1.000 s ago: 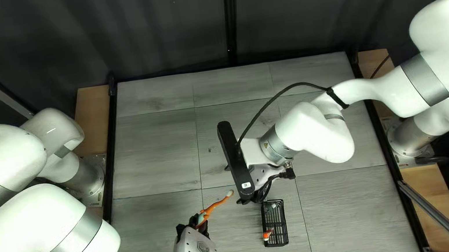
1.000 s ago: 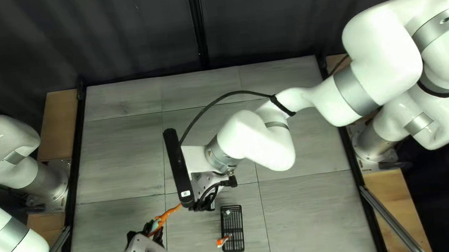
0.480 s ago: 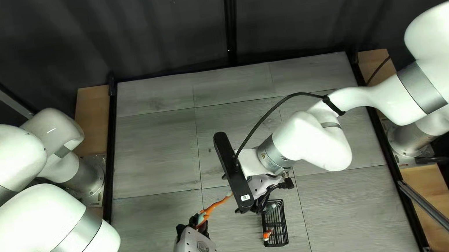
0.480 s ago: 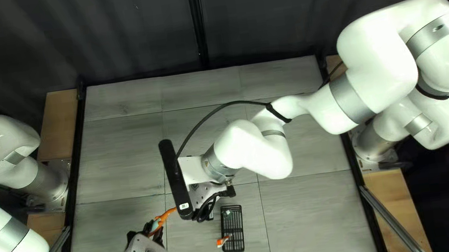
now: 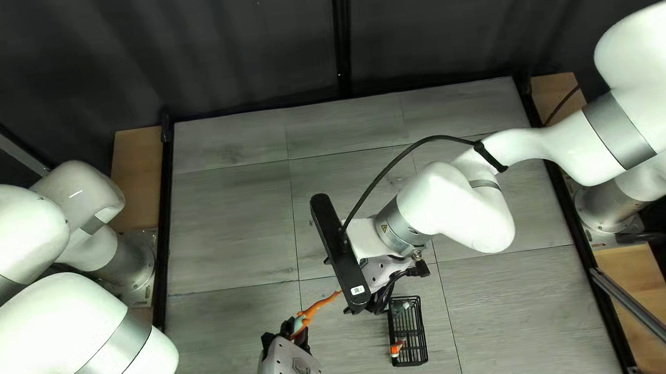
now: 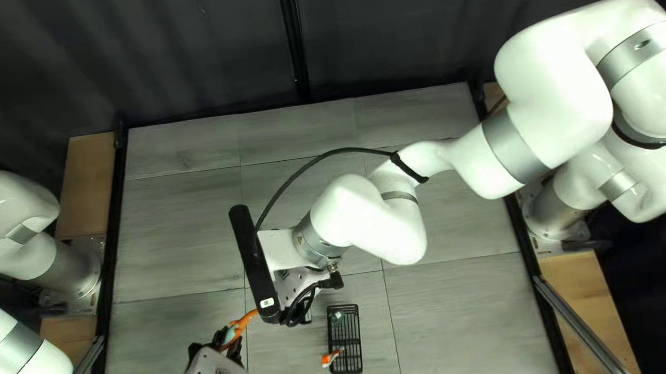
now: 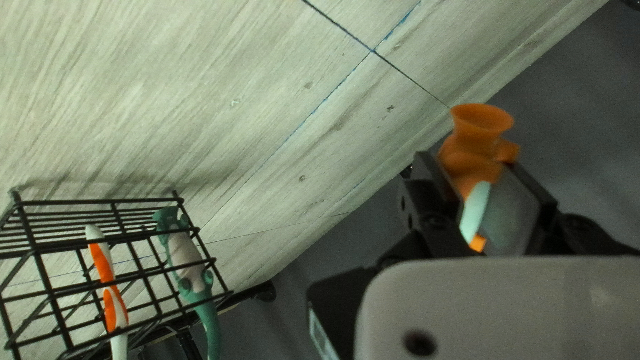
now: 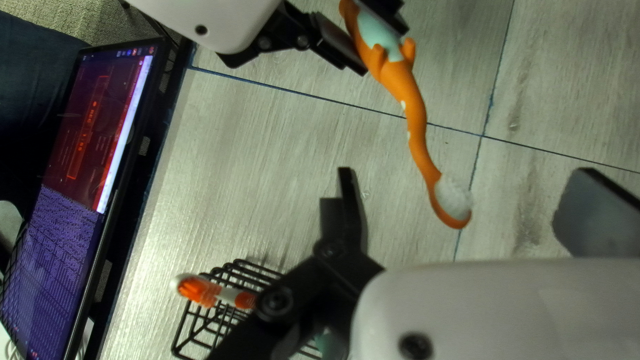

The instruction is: Pick up toothbrushes and insert them into a toothbrush holder

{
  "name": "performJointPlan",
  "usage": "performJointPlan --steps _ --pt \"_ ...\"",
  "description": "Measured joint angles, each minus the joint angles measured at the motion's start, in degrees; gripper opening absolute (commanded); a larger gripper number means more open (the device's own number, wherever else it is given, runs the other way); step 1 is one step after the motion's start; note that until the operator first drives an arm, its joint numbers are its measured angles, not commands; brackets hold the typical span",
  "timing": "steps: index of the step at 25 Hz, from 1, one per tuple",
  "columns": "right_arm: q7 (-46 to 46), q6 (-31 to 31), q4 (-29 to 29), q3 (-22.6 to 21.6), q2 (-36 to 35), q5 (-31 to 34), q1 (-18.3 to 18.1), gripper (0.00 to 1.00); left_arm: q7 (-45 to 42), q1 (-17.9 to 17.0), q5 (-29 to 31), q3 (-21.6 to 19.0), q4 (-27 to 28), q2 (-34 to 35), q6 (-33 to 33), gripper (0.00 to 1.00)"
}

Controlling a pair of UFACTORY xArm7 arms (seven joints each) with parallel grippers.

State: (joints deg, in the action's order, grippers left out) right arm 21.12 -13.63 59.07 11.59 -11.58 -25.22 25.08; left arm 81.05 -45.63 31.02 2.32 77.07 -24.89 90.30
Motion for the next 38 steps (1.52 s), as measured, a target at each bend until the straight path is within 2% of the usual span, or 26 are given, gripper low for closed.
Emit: performJointPlan --steps 1,3,6,7,8,9,17,20,24,27,29,35,38 --pt "0.3 0.0 0.1 -0.1 -0.1 -0.3 -0.1 0.17 0.0 0.0 0.0 0.0 0.0 0.0 0.0 0.0" --pt "0.9 -0.1 0.2 -0.4 -0.2 -0.8 -0.4 0.11 0.0 0.0 0.0 0.0 0.0 0.0 0.0 0.0" --pt "1.5 -0.1 0.2 -0.7 -0.1 -1.4 -0.7 0.09 0.0 0.0 0.0 0.0 0.0 0.0 0.0 0.0" --pt "1.6 -0.2 0.2 -0.8 0.0 -1.4 -0.7 0.07 0.0 0.0 0.0 0.0 0.0 0.0 0.0 0.1" --pt "1.6 -0.2 0.1 -0.8 0.1 -1.4 -0.7 0.07 0.0 0.0 0.0 0.0 0.0 0.0 0.0 0.78" --pt "1.6 -0.3 0.0 -0.8 0.3 -1.3 -0.6 0.07 0.0 0.0 0.0 0.0 0.0 0.0 0.0 1.0" --pt "-3.2 -1.2 -1.3 0.7 2.7 3.8 1.2 0.02 0.0 0.0 0.0 0.0 0.0 0.0 0.0 1.0" --pt "-8.8 -1.9 -2.4 1.7 4.4 9.1 2.6 0.02 0.0 0.0 0.0 0.0 0.0 0.0 0.0 1.0" --pt "-21.3 -6.1 -3.0 2.6 7.5 20.3 3.5 0.02 0.0 0.0 0.0 0.0 0.0 0.0 0.0 1.0" --pt "-31.0 -14.0 -3.3 1.8 11.5 28.8 3.0 0.02 0.0 0.0 0.0 0.0 0.0 0.0 0.0 1.0" --pt "-36.2 -21.6 -1.9 0.7 14.2 32.5 2.3 0.02 0.0 0.0 0.0 0.0 0.0 0.0 0.0 1.0" --pt "-45.8 -45.8 8.4 -2.4 17.0 37.3 1.7 0.02 0.0 0.0 0.0 0.0 0.0 0.0 0.0 1.0" --pt "-48.8 -55.1 14.5 -3.5 16.7 37.9 1.9 0.02 0.0 0.0 0.0 0.0 0.0 0.0 0.0 1.0"
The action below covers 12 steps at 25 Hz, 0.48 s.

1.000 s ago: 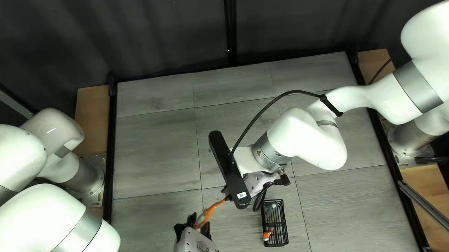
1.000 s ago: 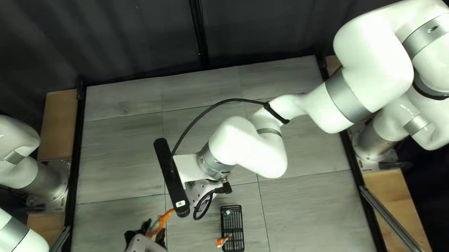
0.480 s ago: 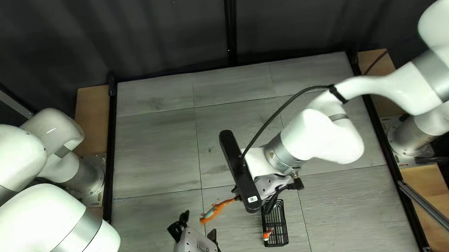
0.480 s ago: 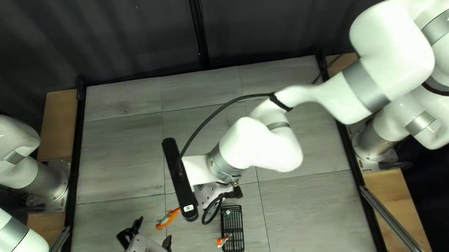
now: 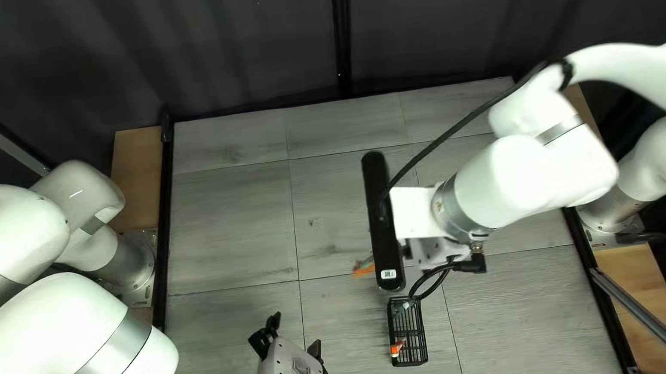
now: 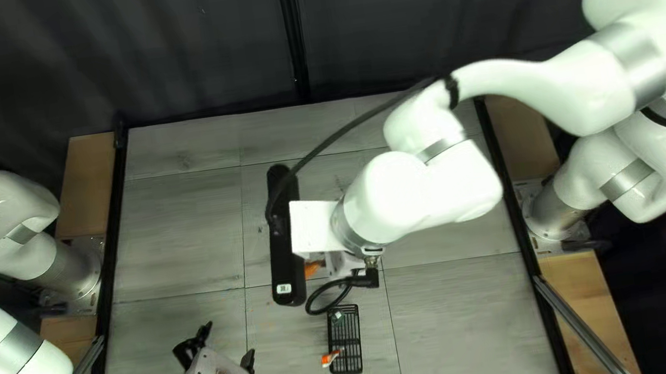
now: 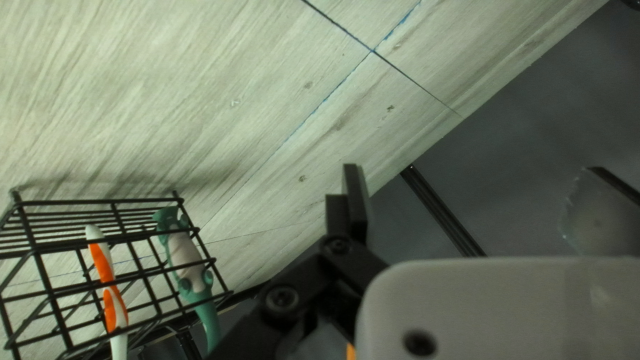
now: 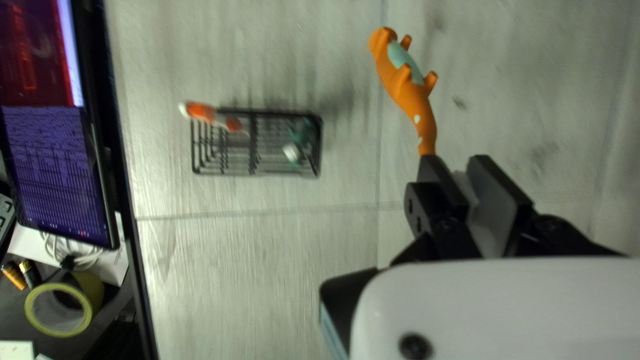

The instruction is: Pick up toothbrushes and insert them into a toothbrush holder

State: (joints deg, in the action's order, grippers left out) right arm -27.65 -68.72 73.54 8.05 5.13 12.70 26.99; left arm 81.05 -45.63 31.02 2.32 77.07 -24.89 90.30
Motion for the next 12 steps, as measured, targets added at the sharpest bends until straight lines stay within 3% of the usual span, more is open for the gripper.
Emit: performJointPlan --steps 6,12 --pt "-3.9 -12.3 9.4 -2.0 -3.4 -2.5 1.6 0.02 -0.1 0.0 -0.1 0.0 0.0 0.0 0.0 1.0" --pt "-8.9 -14.0 6.6 -4.4 -1.5 -3.6 3.8 0.02 2.8 4.4 -3.1 2.2 -1.2 5.4 -0.9 1.0"
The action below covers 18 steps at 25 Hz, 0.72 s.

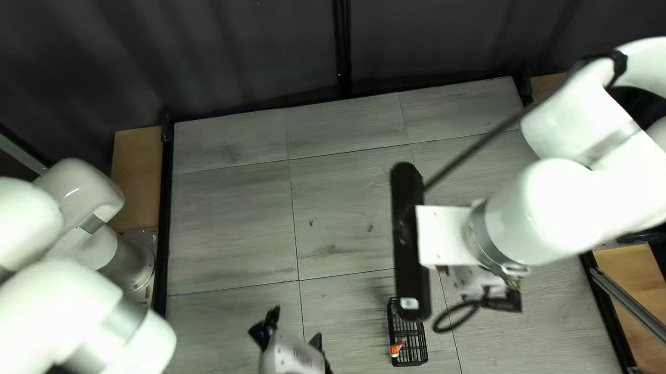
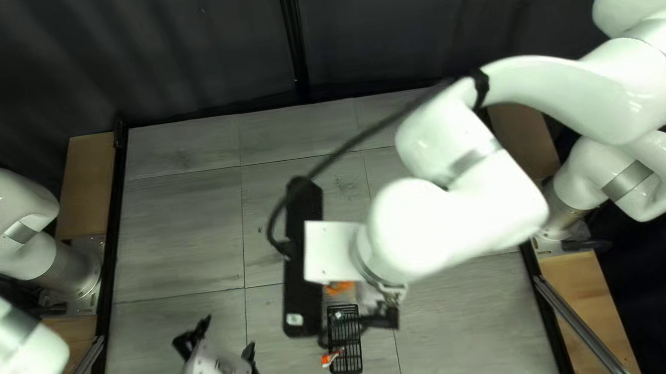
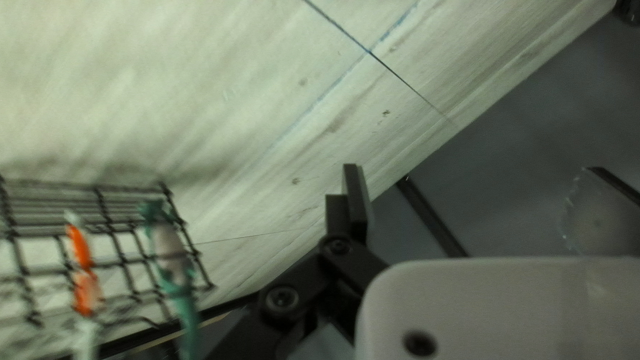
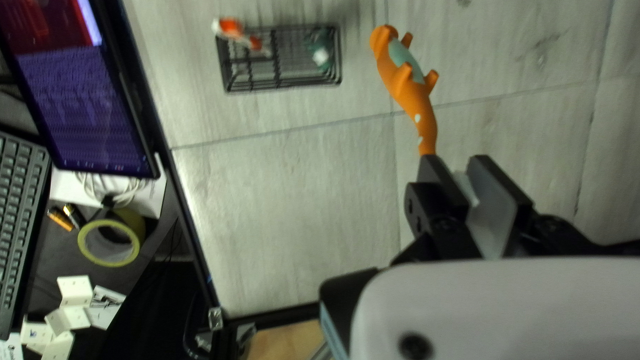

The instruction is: Pick up toothbrushes and insert them into a toothbrush holder

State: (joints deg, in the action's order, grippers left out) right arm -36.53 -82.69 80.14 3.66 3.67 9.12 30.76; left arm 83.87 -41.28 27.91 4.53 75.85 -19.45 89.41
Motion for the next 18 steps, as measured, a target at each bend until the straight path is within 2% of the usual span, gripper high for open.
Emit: performJointPlan --steps 7,12,14,18 --pt "-4.2 -2.6 -2.4 -2.3 4.4 0.8 1.6 0.02 1.9 6.4 -2.5 5.0 4.1 1.1 2.8 1.0" --pt "-6.0 -5.9 -1.6 -3.5 6.3 2.0 2.1 0.01 -5.3 10.3 -3.4 10.0 3.0 3.9 5.7 1.0" --pt "-6.4 -6.5 -1.3 -3.9 6.5 2.3 2.3 0.01 -8.0 11.4 -4.1 11.5 2.3 5.0 6.9 1.0" --pt "-6.5 -6.6 -1.1 -4.2 6.4 2.2 2.6 0.01 -8.9 11.8 -4.3 12.0 2.0 5.3 7.2 1.0"
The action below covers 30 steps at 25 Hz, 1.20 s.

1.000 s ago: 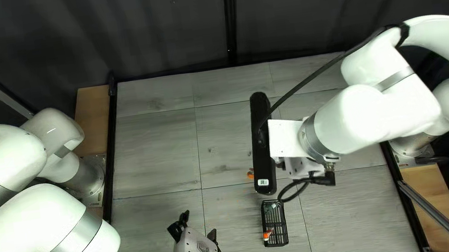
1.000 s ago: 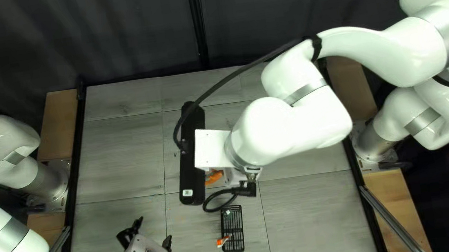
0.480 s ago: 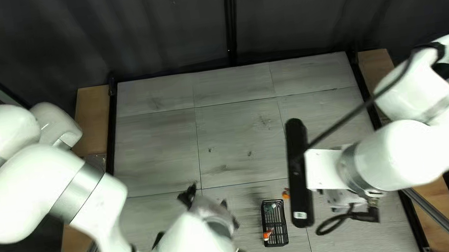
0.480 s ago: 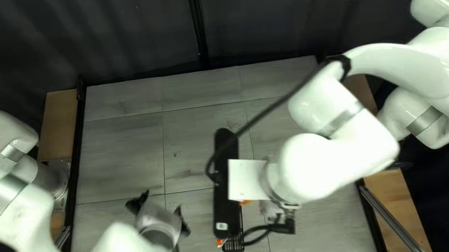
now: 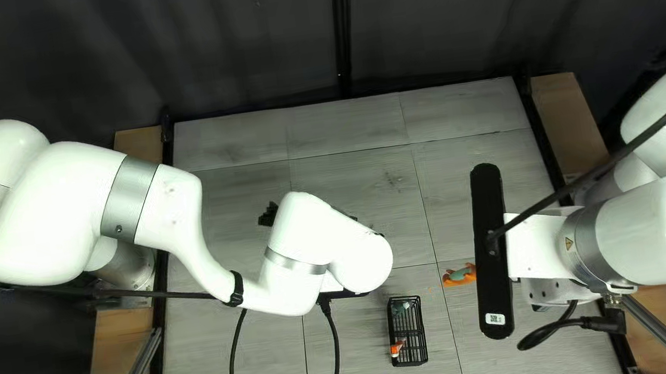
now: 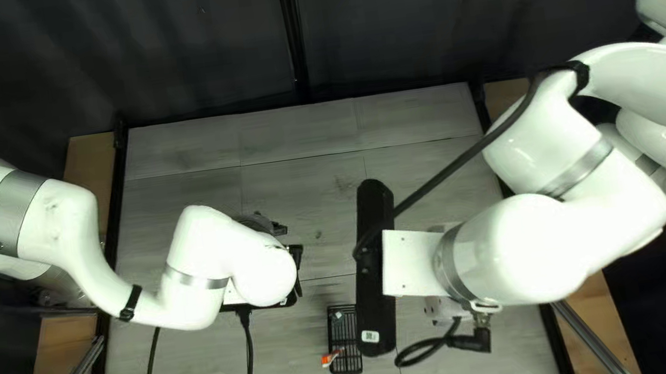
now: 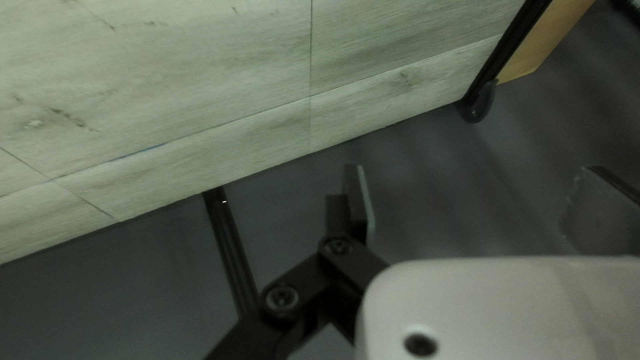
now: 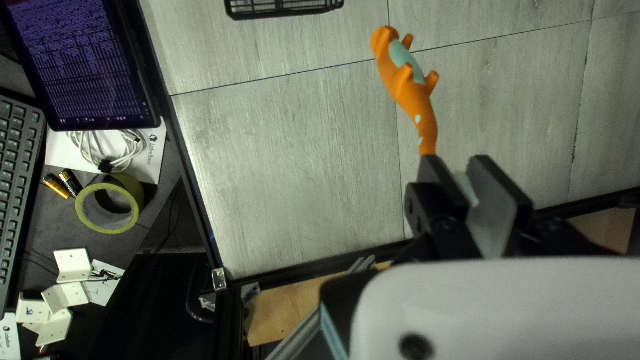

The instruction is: Pick up toothbrushes and insert them into a toothbrush holder

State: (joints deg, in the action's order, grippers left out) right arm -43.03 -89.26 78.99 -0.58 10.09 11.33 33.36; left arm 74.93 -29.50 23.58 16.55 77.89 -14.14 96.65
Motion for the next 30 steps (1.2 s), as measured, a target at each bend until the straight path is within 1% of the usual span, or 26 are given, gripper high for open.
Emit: performJointPlan --steps 3,6,11,13,15,18,21,23,25,26,28,30 --pt "0.0 0.2 0.2 -0.1 -0.4 -0.1 0.1 0.01 -2.3 0.2 -0.8 0.5 0.1 0.6 0.4 1.0" --pt "0.0 0.9 0.0 -0.1 -0.7 -0.1 0.1 0.01 -10.4 0.0 -1.4 1.3 0.7 1.0 2.1 1.0" --pt "0.7 1.7 0.4 0.2 -1.7 -0.5 0.0 0.01 -37.3 -1.6 -4.3 2.1 0.6 1.5 7.5 1.0" --pt "0.8 1.0 1.2 0.2 -2.0 -0.7 0.0 0.01 -44.8 -3.0 -6.1 2.3 0.4 1.4 9.8 1.0" --pt "0.8 -0.1 2.2 0.2 -2.4 -0.9 0.1 0.01 -48.0 -4.0 -7.2 2.4 0.2 1.3 10.9 1.0" --pt "0.5 -1.8 4.2 -0.1 -3.5 -1.3 0.2 0.01 -48.6 -4.1 -7.5 2.4 0.2 1.3 11.1 1.0" --pt "0.1 -2.8 5.5 -0.4 -4.6 -1.6 0.5 0.01 -49.4 -3.6 -8.6 2.9 1.0 1.2 11.4 1.0" --pt "-0.1 -2.9 5.8 -0.5 -5.0 -1.8 0.6 0.01 -52.1 -2.8 -10.1 4.0 1.9 1.7 12.0 1.0" --pt "-0.2 -2.9 6.1 -0.5 -5.3 -2.0 0.6 0.01 -57.4 -2.2 -12.0 5.2 1.4 3.2 12.4 1.0" --pt "-0.1 -2.9 6.2 -0.5 -5.5 -2.2 0.6 0.01 -61.4 -1.8 -13.2 5.9 0.5 4.8 12.5 1.0" --pt "0.1 -2.9 6.8 -0.4 -5.9 -2.4 0.6 0.01 -69.7 -1.2 -15.7 7.0 -2.5 9.3 12.1 1.0" --pt "0.7 -3.2 7.7 -0.3 -6.7 -2.8 0.5 0.01 -78.2 -0.4 -18.4 7.9 -6.7 14.6 11.1 1.0"
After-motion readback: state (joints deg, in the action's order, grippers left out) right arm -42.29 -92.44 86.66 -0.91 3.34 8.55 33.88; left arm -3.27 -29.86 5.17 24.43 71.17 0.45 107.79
